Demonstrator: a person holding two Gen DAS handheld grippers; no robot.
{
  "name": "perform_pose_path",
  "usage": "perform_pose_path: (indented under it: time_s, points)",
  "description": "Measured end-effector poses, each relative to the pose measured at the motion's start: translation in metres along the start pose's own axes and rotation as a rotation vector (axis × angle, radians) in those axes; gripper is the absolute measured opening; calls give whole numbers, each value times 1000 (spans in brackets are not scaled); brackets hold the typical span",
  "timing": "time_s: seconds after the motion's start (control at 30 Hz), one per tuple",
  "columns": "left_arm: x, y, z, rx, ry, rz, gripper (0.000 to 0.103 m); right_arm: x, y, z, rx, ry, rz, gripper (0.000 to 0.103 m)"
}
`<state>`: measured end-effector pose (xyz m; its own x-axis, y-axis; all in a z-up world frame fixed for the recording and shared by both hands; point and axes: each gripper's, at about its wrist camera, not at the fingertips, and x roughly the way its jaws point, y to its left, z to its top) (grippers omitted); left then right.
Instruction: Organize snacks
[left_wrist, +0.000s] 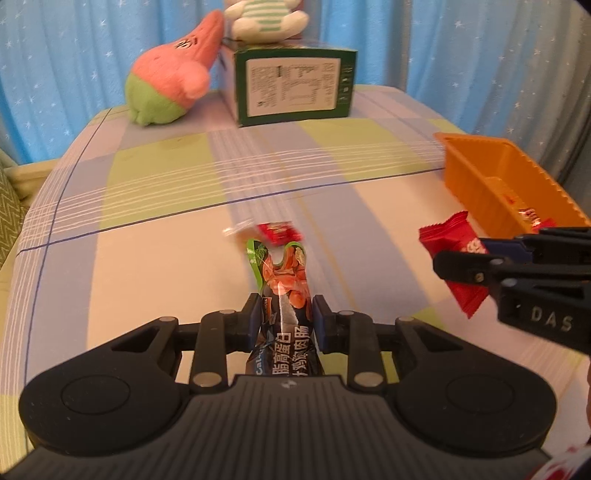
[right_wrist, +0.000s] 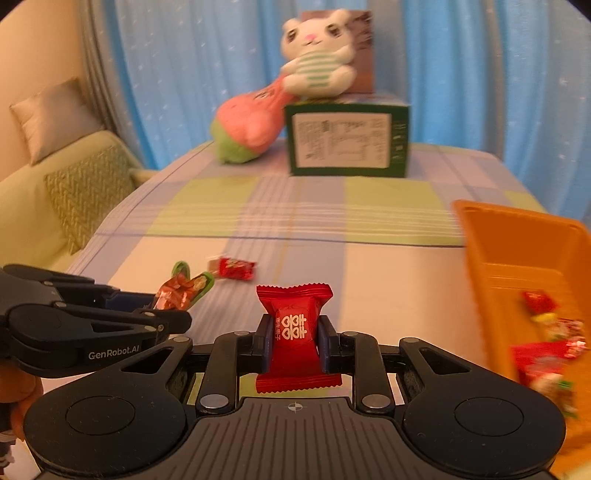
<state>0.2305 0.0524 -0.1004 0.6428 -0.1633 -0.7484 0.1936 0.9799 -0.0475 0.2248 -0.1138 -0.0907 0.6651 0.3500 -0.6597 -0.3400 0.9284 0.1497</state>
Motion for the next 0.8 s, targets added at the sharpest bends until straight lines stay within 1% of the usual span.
perform_pose_path:
  time_s: [0.27,0.47,0.7,0.8]
  points:
    - [-41,-49,5,-53,-40,-60,26,-61,-28,-5,74,-27,-43,24]
    - [-70,-85,6,-88,-63,-78,26,-103,-50,-12,126,-46,-70,24]
    - [-89,-123,3,-104,-73,-100,26,-144,-77,-21,158,-68,-115,24]
    - [-95,-138,3,-105,-75,-124,26,-159,-88,-26,178,-78,-139,24]
